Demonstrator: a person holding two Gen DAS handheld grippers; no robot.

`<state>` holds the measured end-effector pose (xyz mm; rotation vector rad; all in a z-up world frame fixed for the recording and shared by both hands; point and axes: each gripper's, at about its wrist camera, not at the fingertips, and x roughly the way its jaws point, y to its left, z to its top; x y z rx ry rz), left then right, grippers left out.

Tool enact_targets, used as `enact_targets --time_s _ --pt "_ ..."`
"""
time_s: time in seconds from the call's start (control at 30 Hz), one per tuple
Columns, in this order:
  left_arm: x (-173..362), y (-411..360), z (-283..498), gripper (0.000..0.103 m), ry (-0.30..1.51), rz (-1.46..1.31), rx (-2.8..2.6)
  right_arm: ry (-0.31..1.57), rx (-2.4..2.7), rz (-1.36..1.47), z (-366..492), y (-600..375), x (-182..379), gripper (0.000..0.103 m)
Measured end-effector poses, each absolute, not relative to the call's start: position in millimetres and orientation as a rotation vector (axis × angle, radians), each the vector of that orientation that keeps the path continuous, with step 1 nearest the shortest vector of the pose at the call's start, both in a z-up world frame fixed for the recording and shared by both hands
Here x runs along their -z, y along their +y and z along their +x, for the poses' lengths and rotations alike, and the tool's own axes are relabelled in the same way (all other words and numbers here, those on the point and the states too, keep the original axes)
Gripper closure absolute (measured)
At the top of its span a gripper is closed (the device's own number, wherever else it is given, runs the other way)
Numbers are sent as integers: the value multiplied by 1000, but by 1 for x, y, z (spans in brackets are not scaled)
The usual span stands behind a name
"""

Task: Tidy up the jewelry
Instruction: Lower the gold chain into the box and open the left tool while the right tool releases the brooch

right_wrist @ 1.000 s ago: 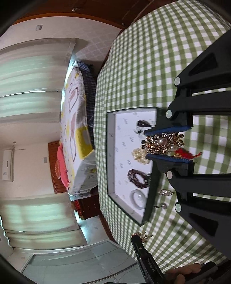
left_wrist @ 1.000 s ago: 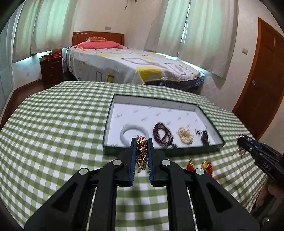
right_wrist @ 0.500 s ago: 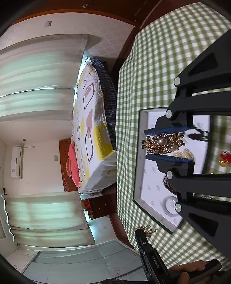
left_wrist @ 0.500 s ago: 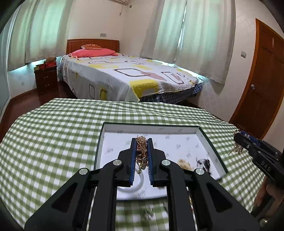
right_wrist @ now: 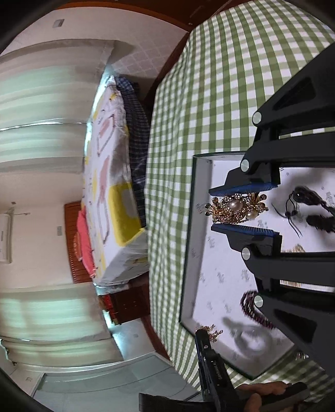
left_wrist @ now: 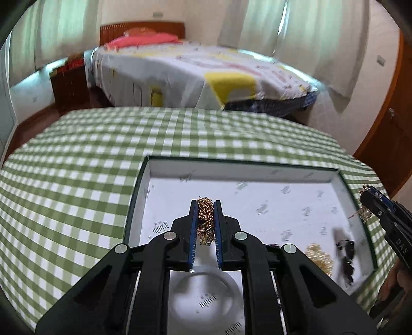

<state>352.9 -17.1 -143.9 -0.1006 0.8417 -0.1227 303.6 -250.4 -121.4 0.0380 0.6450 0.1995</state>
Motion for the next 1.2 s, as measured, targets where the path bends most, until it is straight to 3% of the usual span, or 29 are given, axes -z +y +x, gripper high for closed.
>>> enact_targets --time_s 0.6,0.73,0.93,1.0,1.2 --pt "167 -18 377 91 958 -72 96 833 -191 56 334 -259 152 80" --pt "167 -21 378 89 956 -68 96 835 -192 73 335 -261 151 71" --pt "163 -17 373 69 927 -71 93 824 -191 72 332 -260 150 65" --pt "161 -16 369 57 912 -70 91 818 -192 74 331 -261 150 64" --pt "156 -11 359 44 876 -92 95 793 -191 68 326 -262 147 53"
